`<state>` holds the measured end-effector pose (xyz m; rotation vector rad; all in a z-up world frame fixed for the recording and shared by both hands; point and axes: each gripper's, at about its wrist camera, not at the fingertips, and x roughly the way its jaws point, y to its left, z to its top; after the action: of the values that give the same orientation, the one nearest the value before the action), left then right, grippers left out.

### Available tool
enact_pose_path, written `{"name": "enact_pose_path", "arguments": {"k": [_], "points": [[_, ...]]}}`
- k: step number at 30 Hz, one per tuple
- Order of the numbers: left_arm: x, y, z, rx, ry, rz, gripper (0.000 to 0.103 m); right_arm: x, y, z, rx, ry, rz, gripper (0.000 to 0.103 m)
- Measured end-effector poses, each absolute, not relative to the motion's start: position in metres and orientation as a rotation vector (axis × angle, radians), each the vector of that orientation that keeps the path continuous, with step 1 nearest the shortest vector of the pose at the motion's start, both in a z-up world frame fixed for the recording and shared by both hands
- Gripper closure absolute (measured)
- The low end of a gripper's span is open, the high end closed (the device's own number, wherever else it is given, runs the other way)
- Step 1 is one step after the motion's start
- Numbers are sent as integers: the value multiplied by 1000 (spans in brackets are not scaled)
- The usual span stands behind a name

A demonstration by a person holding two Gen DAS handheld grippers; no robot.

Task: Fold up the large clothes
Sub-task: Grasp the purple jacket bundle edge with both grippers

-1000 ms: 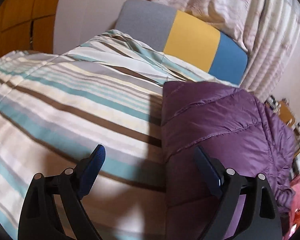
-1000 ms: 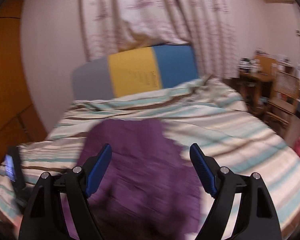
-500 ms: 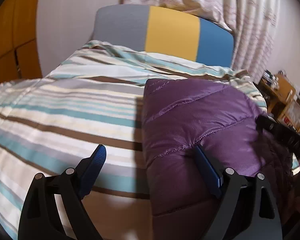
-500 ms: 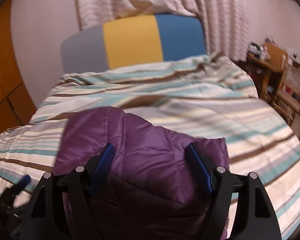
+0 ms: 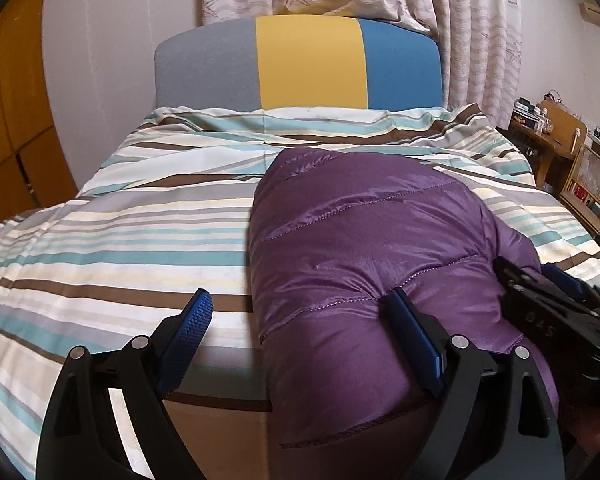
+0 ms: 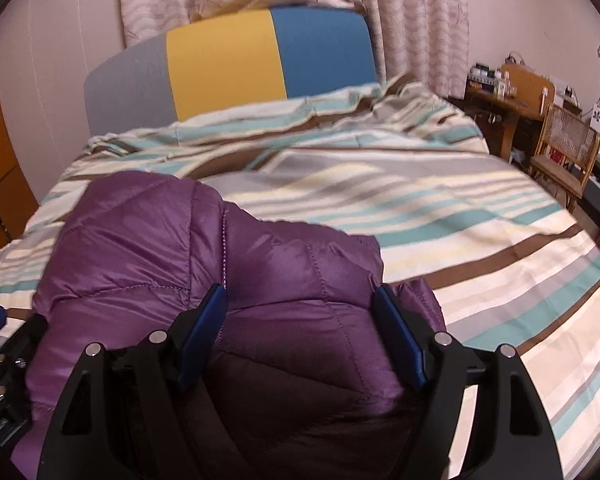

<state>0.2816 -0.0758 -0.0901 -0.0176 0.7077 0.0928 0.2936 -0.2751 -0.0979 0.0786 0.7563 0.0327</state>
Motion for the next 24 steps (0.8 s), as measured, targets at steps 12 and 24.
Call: {"name": "enact_pose_path", "arguments": {"k": [12,24], "points": [[310,-82,-47,-150,808,140,15,296,-289,-106,151,786,35,27],[365,-85,-106,-13,916,253,6,291,-289,-104,161,770,36,26]]}}
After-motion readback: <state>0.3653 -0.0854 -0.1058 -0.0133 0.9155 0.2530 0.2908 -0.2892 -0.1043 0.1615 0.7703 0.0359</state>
